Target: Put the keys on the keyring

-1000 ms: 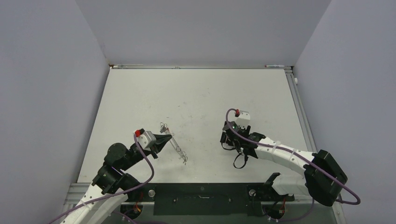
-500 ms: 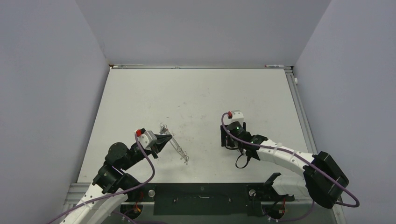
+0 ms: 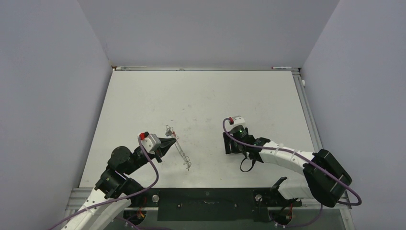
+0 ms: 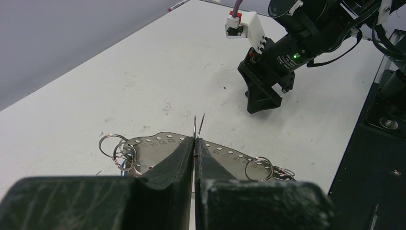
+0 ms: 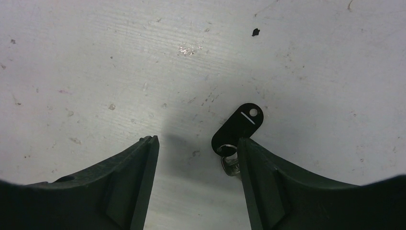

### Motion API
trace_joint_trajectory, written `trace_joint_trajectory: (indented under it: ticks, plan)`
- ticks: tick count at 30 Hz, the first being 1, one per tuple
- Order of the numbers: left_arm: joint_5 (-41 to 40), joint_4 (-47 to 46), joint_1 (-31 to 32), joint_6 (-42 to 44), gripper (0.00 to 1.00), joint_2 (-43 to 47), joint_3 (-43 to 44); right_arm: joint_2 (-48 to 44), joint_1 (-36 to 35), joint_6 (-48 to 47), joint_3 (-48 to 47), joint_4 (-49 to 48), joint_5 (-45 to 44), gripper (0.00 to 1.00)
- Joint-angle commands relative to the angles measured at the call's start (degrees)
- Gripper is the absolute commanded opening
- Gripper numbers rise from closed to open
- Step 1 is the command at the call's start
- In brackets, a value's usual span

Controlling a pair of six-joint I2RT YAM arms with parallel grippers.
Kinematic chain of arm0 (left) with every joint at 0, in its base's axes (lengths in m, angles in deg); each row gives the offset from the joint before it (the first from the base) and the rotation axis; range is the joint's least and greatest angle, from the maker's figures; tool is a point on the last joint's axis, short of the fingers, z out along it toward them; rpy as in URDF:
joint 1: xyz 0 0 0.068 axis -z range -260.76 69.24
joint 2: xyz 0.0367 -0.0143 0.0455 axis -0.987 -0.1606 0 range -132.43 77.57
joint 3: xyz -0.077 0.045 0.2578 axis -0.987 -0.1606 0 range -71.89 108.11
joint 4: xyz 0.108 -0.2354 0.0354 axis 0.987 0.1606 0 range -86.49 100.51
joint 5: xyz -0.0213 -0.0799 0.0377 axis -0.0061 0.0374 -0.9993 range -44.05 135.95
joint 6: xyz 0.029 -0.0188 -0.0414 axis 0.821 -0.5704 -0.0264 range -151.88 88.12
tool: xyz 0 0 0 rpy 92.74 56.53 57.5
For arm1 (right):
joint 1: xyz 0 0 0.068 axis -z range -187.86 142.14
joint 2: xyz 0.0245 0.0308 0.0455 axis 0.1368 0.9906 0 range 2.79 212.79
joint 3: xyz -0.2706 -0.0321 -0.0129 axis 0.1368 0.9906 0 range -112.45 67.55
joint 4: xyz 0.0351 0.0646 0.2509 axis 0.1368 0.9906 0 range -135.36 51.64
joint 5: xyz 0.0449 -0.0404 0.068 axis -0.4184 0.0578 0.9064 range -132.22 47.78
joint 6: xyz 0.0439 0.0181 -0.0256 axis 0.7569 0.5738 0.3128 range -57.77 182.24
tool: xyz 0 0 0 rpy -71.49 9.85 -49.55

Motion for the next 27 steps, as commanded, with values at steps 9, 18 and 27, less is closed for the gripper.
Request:
trace_joint_trajectory:
  ticks: [9,18,27]
  plan:
    - [-0.9,-1.9,-0.2,0.7,0.00,0.7,0.6,3.2,0.9,0.2,-2.6,0.4,-0.4,0.62]
    - [-1.6,-1.4,-0.2,1.0,0.00,0.9,0.8,1.8,0.4,4.2,-5.1,3.9,4.0,0.61]
    - [-1.6,-1.3,-0.2,1.1,0.00,1.4,0.8,0.6,-3.5,5.7,-6.2,0.4,15.2,0.60]
